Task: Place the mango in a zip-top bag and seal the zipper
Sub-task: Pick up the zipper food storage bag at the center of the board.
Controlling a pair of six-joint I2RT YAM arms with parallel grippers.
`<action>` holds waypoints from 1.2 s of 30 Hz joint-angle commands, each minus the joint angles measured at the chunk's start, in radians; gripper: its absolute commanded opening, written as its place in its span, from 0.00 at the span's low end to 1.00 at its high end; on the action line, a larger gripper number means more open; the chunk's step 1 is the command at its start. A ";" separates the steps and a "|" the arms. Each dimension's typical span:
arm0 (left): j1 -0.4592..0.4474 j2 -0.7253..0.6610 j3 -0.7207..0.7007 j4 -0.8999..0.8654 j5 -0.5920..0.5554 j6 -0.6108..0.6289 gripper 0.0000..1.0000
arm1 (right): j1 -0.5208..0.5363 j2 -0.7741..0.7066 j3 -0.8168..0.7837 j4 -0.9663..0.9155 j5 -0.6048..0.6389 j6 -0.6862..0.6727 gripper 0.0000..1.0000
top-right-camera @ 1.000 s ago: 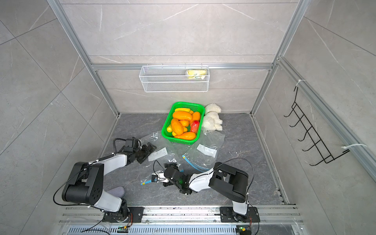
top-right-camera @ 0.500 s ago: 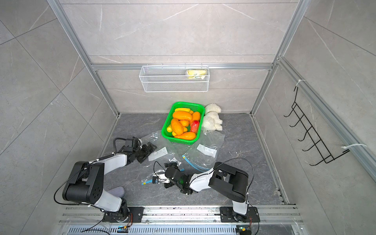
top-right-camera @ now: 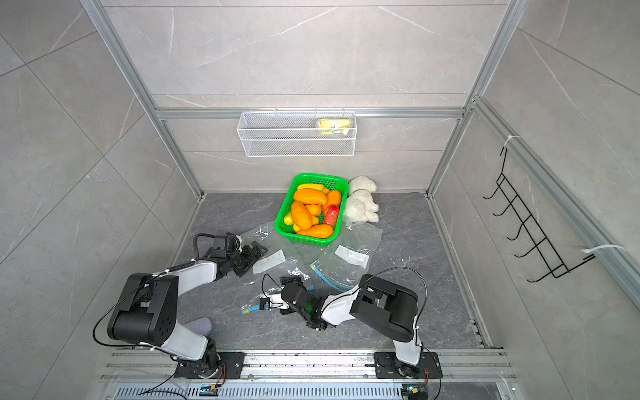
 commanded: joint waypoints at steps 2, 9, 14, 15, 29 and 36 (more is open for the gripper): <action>0.003 0.056 -0.023 -0.127 0.017 0.018 1.00 | -0.003 0.032 0.021 0.091 0.045 -0.071 0.64; 0.003 -0.146 0.076 -0.363 -0.031 0.093 0.99 | -0.011 -0.014 0.042 0.056 0.034 -0.037 0.00; 0.003 -0.432 0.159 -0.568 -0.166 0.132 1.00 | -0.035 -0.071 0.078 -0.028 -0.007 0.127 0.00; 0.003 -0.490 0.166 -0.595 -0.192 0.113 1.00 | -0.042 -0.078 0.096 -0.047 -0.005 0.168 0.00; 0.000 -1.047 -0.168 -0.311 0.001 -0.246 0.97 | -0.118 -0.055 0.473 -0.460 -0.024 0.817 0.00; -0.012 -0.893 -0.241 0.002 0.118 -0.305 1.00 | -0.121 -0.080 0.481 -0.432 -0.141 0.922 0.00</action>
